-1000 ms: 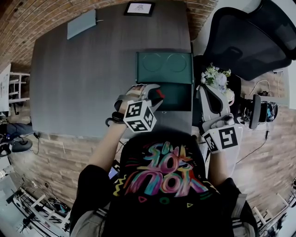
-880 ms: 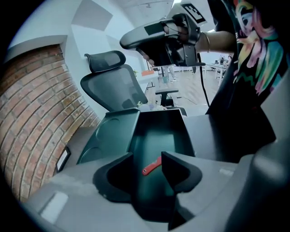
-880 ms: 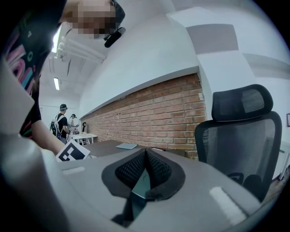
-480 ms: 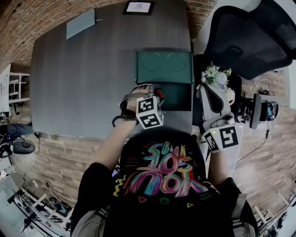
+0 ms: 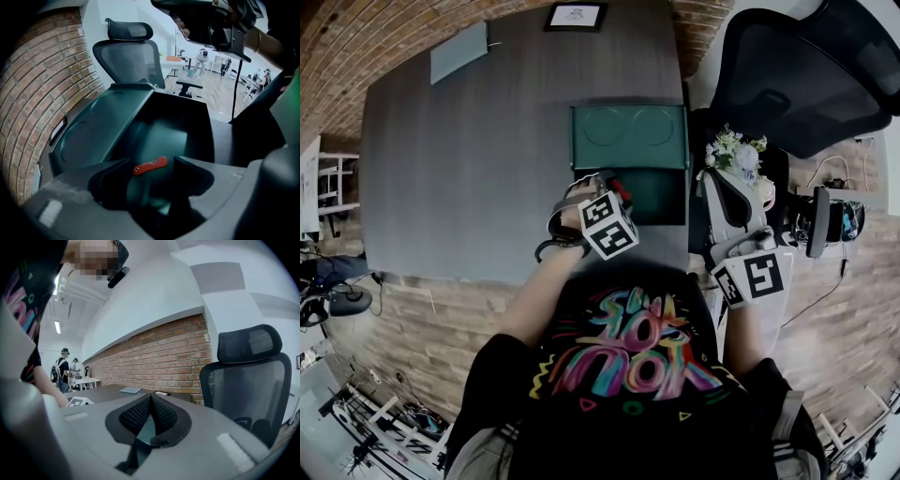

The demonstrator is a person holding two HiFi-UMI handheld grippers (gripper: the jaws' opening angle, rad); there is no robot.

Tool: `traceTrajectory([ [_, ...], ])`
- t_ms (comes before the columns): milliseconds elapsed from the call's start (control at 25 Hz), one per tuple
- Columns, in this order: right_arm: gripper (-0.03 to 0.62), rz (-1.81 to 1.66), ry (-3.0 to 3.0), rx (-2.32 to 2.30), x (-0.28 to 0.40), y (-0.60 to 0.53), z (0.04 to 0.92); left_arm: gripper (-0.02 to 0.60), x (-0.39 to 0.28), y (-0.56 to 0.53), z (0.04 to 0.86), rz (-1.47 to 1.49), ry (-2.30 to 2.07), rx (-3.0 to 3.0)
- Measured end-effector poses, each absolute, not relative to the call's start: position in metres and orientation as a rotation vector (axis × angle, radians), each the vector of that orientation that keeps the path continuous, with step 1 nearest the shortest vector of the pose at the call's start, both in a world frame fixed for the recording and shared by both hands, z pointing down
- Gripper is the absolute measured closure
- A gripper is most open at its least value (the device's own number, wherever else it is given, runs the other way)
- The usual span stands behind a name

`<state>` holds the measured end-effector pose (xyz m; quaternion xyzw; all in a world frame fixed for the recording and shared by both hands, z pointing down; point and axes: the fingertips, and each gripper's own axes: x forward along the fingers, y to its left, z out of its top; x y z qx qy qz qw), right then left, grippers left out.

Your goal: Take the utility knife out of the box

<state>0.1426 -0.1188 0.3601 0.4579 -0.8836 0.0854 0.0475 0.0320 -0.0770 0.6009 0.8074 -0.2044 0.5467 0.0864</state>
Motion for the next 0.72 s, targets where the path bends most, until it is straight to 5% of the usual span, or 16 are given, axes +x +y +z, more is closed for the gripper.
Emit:
traceTrajectory([
  [720,0.594,0.299,-2.687,1.385,0.147,-0.120,0.369,0.284,0.035,-0.083,0.613,1.577,-0.800,2.242],
])
